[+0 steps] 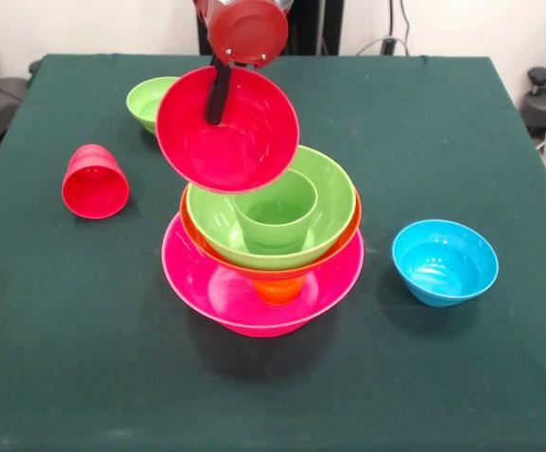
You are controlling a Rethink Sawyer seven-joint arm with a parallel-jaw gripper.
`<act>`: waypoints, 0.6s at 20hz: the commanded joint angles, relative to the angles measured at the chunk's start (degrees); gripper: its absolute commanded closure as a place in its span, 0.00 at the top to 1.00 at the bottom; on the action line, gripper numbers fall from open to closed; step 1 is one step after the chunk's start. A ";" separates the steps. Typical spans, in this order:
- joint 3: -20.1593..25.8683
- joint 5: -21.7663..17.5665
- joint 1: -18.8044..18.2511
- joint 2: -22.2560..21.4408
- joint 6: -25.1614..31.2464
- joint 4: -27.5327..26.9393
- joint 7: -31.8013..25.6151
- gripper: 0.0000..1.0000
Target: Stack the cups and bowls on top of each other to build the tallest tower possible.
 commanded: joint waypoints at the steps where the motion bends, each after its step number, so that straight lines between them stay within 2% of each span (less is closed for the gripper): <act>1: 6.51 -3.02 1.38 3.32 7.39 -3.06 -5.24 0.00; 4: 6.39 -2.63 1.85 2.77 8.54 -2.92 -4.89 0.00; 12: 5.95 -2.31 2.88 3.12 7.31 -2.24 -3.49 0.00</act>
